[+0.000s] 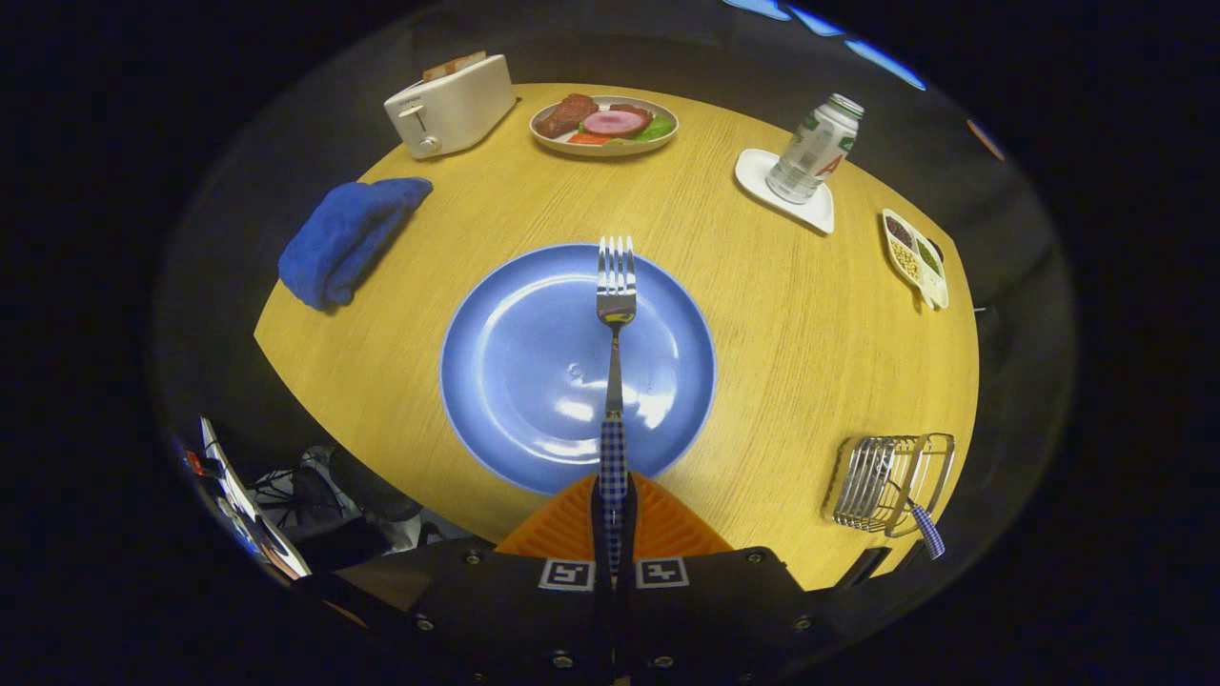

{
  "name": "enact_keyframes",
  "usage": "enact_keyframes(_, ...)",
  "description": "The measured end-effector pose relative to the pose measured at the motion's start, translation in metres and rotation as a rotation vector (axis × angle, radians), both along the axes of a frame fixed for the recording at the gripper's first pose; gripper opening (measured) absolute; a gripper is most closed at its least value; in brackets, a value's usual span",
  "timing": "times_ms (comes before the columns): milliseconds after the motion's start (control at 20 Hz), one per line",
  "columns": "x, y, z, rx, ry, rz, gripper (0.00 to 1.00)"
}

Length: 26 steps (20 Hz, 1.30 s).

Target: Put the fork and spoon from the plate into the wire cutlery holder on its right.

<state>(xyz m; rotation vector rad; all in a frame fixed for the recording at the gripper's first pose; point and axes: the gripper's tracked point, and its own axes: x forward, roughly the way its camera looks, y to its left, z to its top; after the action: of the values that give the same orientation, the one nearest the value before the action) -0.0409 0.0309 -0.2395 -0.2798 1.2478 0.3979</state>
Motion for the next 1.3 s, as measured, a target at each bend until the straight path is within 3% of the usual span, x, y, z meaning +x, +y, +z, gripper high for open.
enact_keyframes(500, -0.009, -0.079, 0.051, -0.091, -0.051, -0.008, 0.02)
enact_keyframes(1300, -0.050, -0.196, 0.077, -0.224, 0.099, -0.148, 0.02)
